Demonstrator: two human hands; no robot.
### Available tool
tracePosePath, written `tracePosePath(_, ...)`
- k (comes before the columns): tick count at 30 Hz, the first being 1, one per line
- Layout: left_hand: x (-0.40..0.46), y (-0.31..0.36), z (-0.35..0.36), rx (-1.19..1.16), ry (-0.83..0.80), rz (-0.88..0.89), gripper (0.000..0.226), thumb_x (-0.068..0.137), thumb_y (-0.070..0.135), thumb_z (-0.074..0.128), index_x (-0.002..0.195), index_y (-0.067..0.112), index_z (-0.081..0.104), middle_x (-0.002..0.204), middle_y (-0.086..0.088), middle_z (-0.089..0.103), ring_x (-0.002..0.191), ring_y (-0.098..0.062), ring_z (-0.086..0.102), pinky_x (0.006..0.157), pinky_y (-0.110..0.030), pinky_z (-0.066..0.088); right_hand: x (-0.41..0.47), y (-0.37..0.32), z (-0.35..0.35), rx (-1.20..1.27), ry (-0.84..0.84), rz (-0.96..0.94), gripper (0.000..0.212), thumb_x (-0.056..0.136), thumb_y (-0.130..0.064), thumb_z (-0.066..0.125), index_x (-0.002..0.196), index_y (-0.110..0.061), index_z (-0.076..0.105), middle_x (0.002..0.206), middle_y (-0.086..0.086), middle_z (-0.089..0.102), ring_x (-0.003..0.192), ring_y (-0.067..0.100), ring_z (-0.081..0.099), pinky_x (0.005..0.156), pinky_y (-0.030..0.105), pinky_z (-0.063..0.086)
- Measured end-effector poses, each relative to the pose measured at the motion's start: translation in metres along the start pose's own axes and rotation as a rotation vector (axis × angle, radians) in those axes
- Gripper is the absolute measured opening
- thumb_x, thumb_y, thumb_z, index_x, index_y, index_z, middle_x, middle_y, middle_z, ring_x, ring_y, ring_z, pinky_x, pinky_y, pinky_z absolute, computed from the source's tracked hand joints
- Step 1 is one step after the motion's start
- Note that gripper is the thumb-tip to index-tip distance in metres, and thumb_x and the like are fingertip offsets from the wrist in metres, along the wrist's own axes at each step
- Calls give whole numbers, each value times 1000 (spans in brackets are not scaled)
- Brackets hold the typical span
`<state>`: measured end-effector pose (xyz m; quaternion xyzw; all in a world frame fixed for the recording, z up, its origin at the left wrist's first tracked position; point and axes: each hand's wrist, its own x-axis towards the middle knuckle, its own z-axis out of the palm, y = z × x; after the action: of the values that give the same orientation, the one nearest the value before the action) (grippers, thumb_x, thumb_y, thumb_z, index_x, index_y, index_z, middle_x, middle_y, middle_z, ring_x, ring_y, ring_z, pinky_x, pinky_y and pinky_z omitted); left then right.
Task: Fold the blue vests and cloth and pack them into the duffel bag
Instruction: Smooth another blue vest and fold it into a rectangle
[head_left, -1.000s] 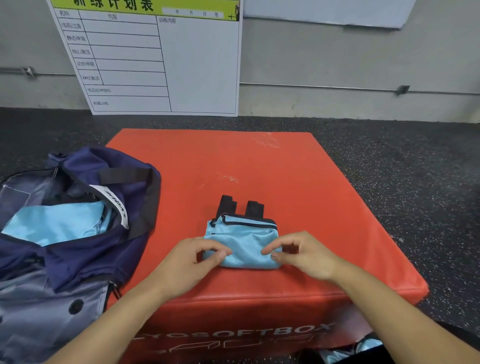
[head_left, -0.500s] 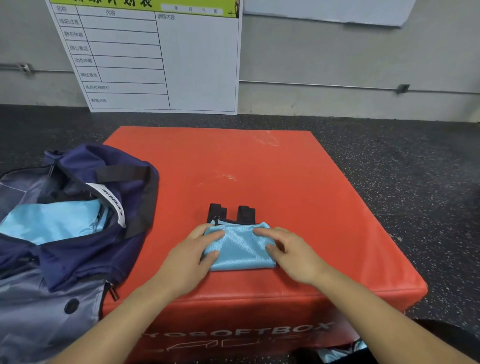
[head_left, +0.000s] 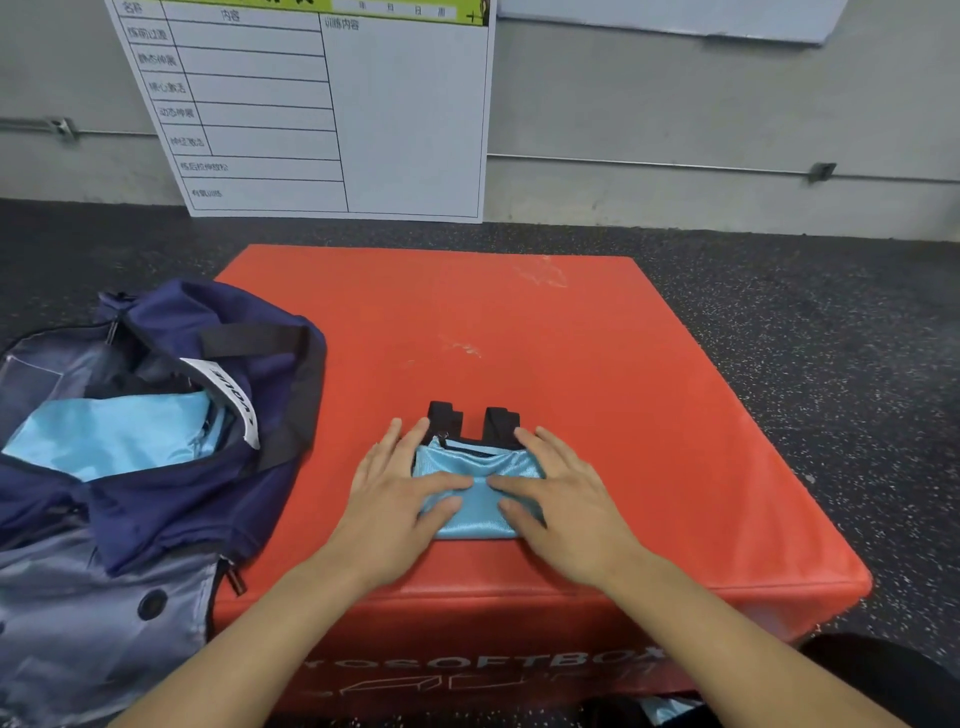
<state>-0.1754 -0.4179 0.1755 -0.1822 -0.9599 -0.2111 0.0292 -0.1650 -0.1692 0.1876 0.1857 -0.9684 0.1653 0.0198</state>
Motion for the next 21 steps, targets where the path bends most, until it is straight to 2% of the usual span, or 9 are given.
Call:
tracePosePath(3,0,-3,-9,-85,-71,-109,62,79,79,18,126,64,55,168,0,16,155,-21,-9,122,-38,2,4,12,-3,87,20,171,34,99,-46,51,130,-49,64,166,5,27,155,22,18,124,41,23)
tracePosePath(5,-1,-1,-13,-141,-132,-136,61,78,80,20,127,64,54,167,0,20,156,-22,-6,121,-37,3,5,17,-4,154,28,230,30,98,-40,57,125,-48,68,154,7,47,146,23,38,118,40,33)
tracePosePath(6,-1,-1,-13,-157,-149,-130,54,84,77,27,129,62,54,167,0,21,156,-21,-3,121,-37,3,5,19,-4,183,27,232,29,98,-37,60,123,-46,70,145,3,55,140,21,45,114,38,37)
tracePosePath(9,2,-4,-10,-242,-151,-81,28,103,48,46,129,55,56,163,2,31,155,-15,8,125,-40,4,6,18,-6,304,15,200,29,97,-24,64,121,-37,73,125,-8,63,120,14,58,102,29,41)
tracePosePath(12,4,-7,-8,-395,-95,-76,27,102,31,57,122,48,64,141,14,53,142,-4,35,124,-45,17,7,16,-9,449,33,194,34,93,-12,67,118,-35,73,121,-16,62,113,4,58,100,22,40)
tracePosePath(14,4,-6,-10,-511,-59,-81,31,100,19,62,122,40,68,131,20,56,130,6,44,122,-38,24,8,14,-9,550,66,193,43,89,-5,68,114,-40,73,124,-19,62,118,1,58,108,22,38)
tracePosePath(17,4,-3,-17,-624,-5,-99,46,94,0,62,126,33,68,131,15,58,124,10,50,115,-19,31,13,10,-10,697,120,182,51,82,-3,71,110,-45,75,125,-22,64,120,2,60,110,33,43)
tracePosePath(19,3,-5,-23,-639,33,-104,54,89,-4,65,127,35,67,131,13,59,124,10,50,109,-8,29,17,5,-14,811,121,190,54,81,1,72,111,-45,75,127,-16,65,112,6,65,103,34,50)
tracePosePath(21,2,-9,-30,-653,45,-106,58,85,-3,70,128,35,66,132,13,60,125,7,51,107,-6,28,21,-3,-19,909,111,199,57,83,8,71,112,-41,75,127,-6,67,98,5,69,89,28,54)
